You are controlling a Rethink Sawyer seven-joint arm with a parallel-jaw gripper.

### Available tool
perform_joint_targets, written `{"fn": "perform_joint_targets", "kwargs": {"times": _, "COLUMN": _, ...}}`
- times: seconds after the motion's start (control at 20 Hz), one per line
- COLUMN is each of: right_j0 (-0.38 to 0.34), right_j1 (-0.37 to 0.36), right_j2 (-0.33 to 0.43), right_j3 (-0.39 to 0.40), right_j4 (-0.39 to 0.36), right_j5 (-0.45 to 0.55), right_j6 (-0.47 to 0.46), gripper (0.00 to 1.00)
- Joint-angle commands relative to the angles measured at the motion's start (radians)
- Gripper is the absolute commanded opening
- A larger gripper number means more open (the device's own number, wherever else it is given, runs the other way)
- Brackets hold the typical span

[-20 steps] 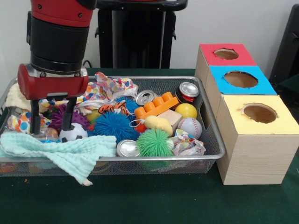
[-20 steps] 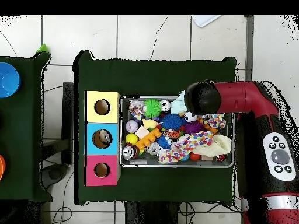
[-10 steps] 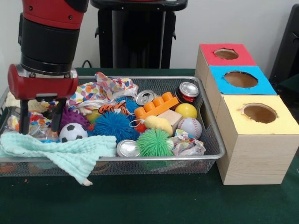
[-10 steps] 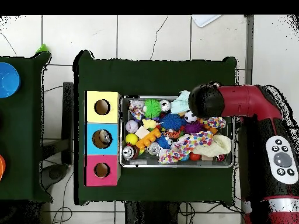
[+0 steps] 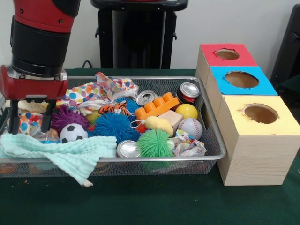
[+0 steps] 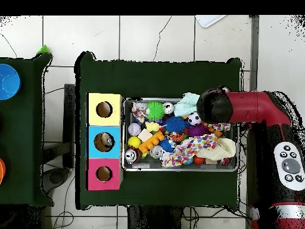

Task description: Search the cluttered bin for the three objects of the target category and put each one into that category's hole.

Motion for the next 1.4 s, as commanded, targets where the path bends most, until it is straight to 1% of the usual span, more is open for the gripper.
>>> {"fn": "perform_joint_targets", "kwargs": {"times": 0.05, "right_j0": 0.026, "right_j1": 0.052, "right_j2": -0.040, "right_j3": 0.089, "right_j4": -0.009, "right_j5": 0.047, "right_j6": 0.041, "gripper": 1.00}}
{"fn": "perform_joint_targets", "kwargs": {"times": 0.55, "right_j0": 0.040, "right_j1": 0.057, "right_j2": -0.066, "right_j3": 0.097, "right_j4": 0.035, "right_j5": 0.064, "right_j6": 0.079, "gripper": 1.00}}
{"fn": "perform_joint_targets", "kwargs": {"times": 0.8, "right_j0": 0.035, "right_j1": 0.063, "right_j2": -0.056, "right_j3": 0.102, "right_j4": 0.084, "right_j5": 0.086, "right_j6": 0.071, "gripper": 1.00}}
{"fn": "perform_joint_targets", "kwargs": {"times": 1.0, "right_j0": 0.016, "right_j1": 0.065, "right_j2": -0.046, "right_j3": 0.130, "right_j4": 0.120, "right_j5": 0.065, "right_j6": 0.071, "gripper": 1.00}}
{"fn": "perform_joint_targets", "kwargs": {"times": 1.25, "right_j0": 0.027, "right_j1": 0.071, "right_j2": -0.062, "right_j3": 0.141, "right_j4": 0.135, "right_j5": 0.052, "right_j6": 0.082, "gripper": 1.00}}
{"fn": "perform_joint_targets", "kwargs": {"times": 1.4, "right_j0": 0.032, "right_j1": 0.078, "right_j2": -0.071, "right_j3": 0.141, "right_j4": 0.147, "right_j5": 0.062, "right_j6": 0.091, "gripper": 1.00}}
